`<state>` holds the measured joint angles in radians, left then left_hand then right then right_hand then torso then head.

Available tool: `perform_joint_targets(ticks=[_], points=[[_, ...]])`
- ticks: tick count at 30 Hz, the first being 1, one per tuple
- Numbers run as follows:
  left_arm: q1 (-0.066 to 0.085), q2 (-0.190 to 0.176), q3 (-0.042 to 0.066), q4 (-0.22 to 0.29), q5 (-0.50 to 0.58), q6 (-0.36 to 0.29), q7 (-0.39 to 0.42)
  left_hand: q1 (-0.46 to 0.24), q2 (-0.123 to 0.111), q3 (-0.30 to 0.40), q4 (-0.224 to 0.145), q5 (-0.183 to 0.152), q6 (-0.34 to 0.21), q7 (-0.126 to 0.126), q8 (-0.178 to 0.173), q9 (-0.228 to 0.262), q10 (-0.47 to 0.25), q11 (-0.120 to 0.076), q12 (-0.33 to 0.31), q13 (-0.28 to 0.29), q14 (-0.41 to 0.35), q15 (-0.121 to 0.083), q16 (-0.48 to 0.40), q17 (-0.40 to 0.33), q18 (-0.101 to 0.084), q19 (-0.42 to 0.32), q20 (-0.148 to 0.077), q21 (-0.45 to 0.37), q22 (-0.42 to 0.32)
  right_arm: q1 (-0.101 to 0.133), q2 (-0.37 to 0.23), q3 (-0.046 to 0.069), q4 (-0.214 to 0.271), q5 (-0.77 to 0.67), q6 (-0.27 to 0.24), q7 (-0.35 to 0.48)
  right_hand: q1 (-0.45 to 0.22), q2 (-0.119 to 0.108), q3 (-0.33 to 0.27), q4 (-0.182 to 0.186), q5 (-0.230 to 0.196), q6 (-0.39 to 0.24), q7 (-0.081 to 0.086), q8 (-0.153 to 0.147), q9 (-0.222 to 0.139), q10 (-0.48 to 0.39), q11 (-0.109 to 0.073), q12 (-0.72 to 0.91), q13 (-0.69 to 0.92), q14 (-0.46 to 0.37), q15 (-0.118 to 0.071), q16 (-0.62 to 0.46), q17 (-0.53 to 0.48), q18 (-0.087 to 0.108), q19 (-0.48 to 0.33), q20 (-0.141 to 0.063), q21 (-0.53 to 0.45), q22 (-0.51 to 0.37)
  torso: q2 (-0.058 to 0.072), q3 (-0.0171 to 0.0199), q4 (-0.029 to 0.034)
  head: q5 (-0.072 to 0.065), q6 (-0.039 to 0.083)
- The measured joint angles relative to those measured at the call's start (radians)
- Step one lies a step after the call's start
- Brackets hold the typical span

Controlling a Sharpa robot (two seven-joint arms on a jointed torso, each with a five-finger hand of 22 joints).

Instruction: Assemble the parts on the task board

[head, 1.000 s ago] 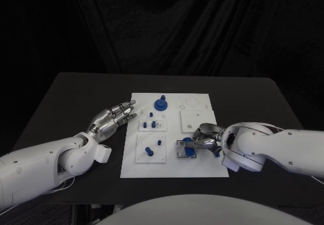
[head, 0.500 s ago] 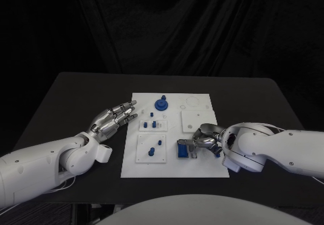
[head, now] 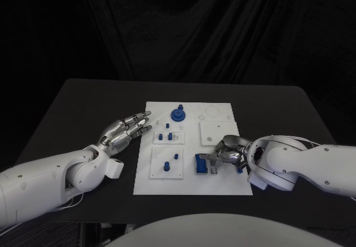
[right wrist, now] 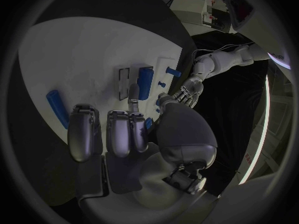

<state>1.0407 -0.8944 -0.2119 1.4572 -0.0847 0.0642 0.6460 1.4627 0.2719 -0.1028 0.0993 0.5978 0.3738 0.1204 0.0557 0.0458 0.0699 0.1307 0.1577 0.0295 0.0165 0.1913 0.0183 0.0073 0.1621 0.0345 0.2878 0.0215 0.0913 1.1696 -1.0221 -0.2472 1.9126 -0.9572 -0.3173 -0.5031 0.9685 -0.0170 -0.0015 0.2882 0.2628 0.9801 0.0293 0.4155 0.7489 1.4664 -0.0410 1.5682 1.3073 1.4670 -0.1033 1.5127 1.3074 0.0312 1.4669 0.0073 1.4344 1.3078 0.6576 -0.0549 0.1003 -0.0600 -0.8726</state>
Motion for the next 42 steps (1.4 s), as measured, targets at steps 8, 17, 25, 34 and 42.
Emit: perform_joint_targets(ticks=[8,17,25,34,42], points=[[-0.001,-0.005,0.0,0.002,0.0,0.0,0.0,0.003,-0.003,0.0,0.0,0.0,0.003,0.003,0.0,0.0,0.0,0.0,0.0,0.0,0.0,0.0,0.0,0.0,0.0,0.0,0.0,0.0,0.0,0.05,-0.075,0.0,0.053,-0.018,-0.036,0.034,0.066,0.006,-0.009,-0.002,0.078,0.0,0.0,0.0,-0.001,0.0,0.0,0.0,0.0,0.0,0.0,0.0,0.0,0.0,0.0,0.0,0.0,0.0,-0.001,0.0007,0.0,-0.003,0.0],[-0.001,-0.006,0.0,0.004,0.0,-0.002,0.002,0.004,-0.004,0.003,-0.003,0.0,0.003,0.003,0.0,0.0,0.0,0.0,0.005,0.0,0.0,0.0,0.0,0.0,0.0,0.0,0.0,0.0,0.0,0.109,-0.157,0.0,0.077,-0.048,-0.016,0.015,0.112,0.006,-0.022,0.0,0.15,-0.02,0.013,-0.028,-0.034,0.0,0.007,0.0,0.0,0.0,0.007,0.0,0.0,0.0,-0.004,0.004,0.0,0.0,-0.002,0.0,-0.0001,-0.016,0.0],[-0.001,-0.006,0.0,0.007,0.0,-0.003,0.003,0.004,-0.004,0.003,-0.003,0.0,0.003,0.003,0.0,0.0,0.0,0.0,0.005,0.0,0.0,0.0,0.0,0.0,0.0,0.0,0.0,0.0,0.0,0.092,-0.185,-0.001,0.065,-0.132,0.032,-0.045,0.155,0.004,-0.025,-0.003,0.224,-0.02,0.013,-0.039,-0.055,0.0,0.007,0.0,0.0,0.0,0.007,0.0,0.0,0.0,0.0,0.007,0.0,0.0,-0.002,-0.0027,0.0003,-0.03,0.0],[-0.001,-0.007,0.0,0.007,0.0,-0.003,0.003,0.004,-0.004,0.003,-0.003,0.0,0.003,0.003,0.0,0.0,0.0,0.0,0.005,0.0,0.0,0.0,0.0,0.0,0.0,0.0,0.0,0.0,0.0,0.04,-0.198,-0.002,0.064,-0.276,0.058,-0.106,0.203,-0.009,-0.024,-0.009,0.259,0.0,0.004,-0.033,-0.06,0.0,0.007,0.0,0.0,0.0,0.007,0.0,0.0,0.0,0.0,0.007,0.0,0.0,0.0,-0.0022,0.0,-0.045,0.0],[-0.001,-0.008,0.0,0.007,0.0,-0.002,0.003,0.004,-0.004,0.003,-0.003,0.0,0.003,0.003,0.0,0.0,0.0,0.0,0.005,0.0,0.0,0.0,0.0,0.001,0.0,0.0,0.0,0.0,0.0,0.004,-0.202,-0.002,0.063,-0.358,0.061,-0.139,0.22,-0.01,-0.024,-0.009,0.259,0.013,-0.001,-0.018,-0.051,0.0,0.007,0.0,0.0,0.0,0.007,0.0,0.0,0.0,0.0,0.007,0.0,0.0,0.002,0.0001,0.0013,-0.077,0.0]])
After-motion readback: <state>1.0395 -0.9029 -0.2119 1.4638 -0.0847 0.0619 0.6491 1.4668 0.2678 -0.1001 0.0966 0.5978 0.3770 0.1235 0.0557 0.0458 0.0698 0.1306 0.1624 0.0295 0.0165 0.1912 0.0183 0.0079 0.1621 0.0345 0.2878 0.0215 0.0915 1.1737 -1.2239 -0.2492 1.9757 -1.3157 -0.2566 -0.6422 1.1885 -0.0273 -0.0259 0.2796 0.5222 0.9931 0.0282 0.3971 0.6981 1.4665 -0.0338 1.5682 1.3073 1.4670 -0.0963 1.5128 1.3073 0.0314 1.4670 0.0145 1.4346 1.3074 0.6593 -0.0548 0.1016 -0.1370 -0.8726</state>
